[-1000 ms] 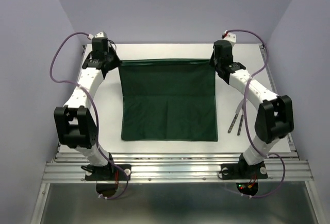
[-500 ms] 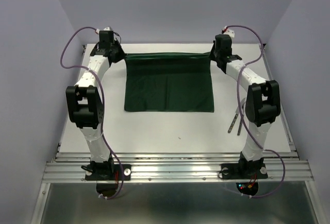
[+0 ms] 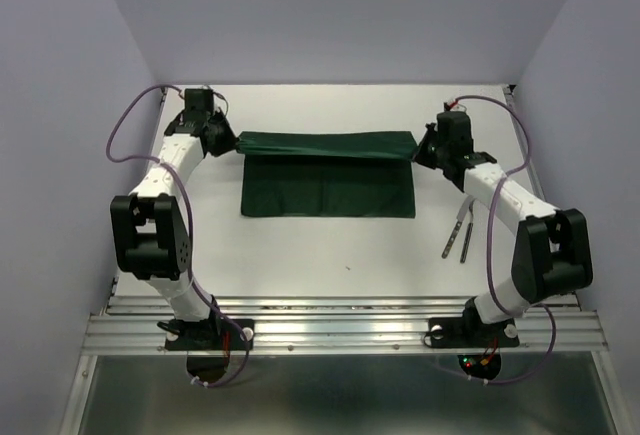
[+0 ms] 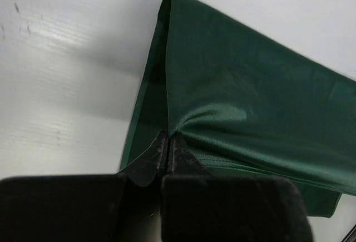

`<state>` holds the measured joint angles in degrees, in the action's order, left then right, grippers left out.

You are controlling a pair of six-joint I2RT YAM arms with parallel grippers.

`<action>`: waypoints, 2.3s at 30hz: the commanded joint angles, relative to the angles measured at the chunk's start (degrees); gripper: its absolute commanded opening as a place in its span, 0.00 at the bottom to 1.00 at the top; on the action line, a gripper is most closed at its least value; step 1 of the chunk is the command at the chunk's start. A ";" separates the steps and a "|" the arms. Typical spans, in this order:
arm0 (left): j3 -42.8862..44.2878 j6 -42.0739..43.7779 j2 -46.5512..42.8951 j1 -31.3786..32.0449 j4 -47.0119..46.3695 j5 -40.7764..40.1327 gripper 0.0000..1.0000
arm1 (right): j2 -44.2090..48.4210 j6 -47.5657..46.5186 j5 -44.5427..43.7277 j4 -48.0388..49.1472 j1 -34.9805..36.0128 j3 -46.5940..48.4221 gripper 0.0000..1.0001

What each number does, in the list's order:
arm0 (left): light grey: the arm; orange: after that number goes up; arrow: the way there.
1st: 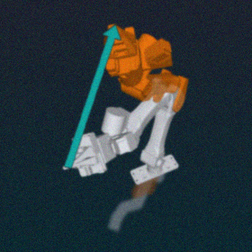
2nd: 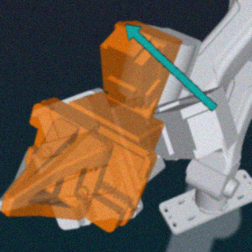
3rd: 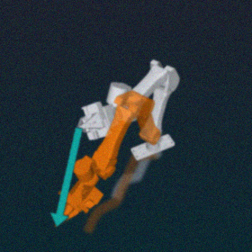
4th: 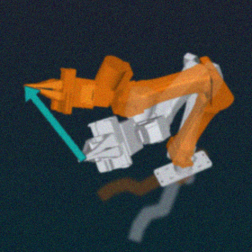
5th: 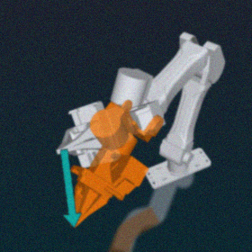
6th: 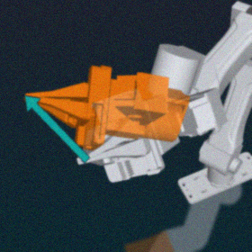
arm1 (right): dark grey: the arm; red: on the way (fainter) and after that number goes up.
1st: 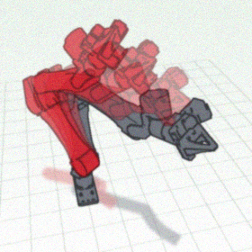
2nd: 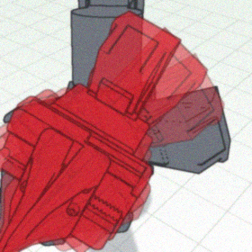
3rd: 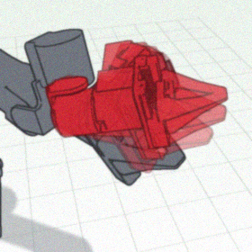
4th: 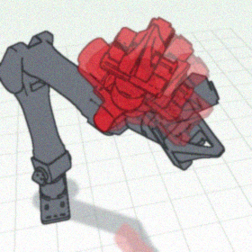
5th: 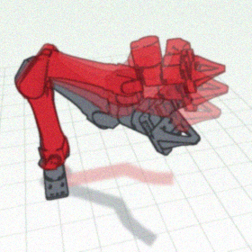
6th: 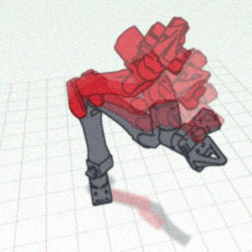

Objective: Fold the napkin into a case and place the utensils inside
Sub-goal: Fold and flatten the napkin at the center of the board.

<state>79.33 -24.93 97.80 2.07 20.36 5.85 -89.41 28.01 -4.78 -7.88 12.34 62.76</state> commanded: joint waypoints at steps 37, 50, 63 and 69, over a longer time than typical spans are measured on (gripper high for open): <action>-22.11 -1.97 -8.33 -0.66 -3.75 2.06 0.00 | 8.64 6.71 5.83 2.87 1.81 -21.45 0.01; -22.46 -1.79 -8.68 -0.66 -3.48 3.29 0.00 | 9.07 4.69 1.44 0.41 1.81 -20.31 0.01; -21.41 -1.18 -13.07 -0.66 -0.76 4.70 0.00 | 12.76 4.51 -1.02 -1.09 1.81 -19.35 0.01; -23.16 -1.26 -14.21 -0.57 -0.93 5.58 0.00 | 13.20 3.98 -2.52 -1.88 1.81 -19.43 0.01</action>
<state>57.56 -27.07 85.62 1.76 18.90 10.72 -77.56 33.12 -4.47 -8.95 13.96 42.17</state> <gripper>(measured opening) 0.037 0.020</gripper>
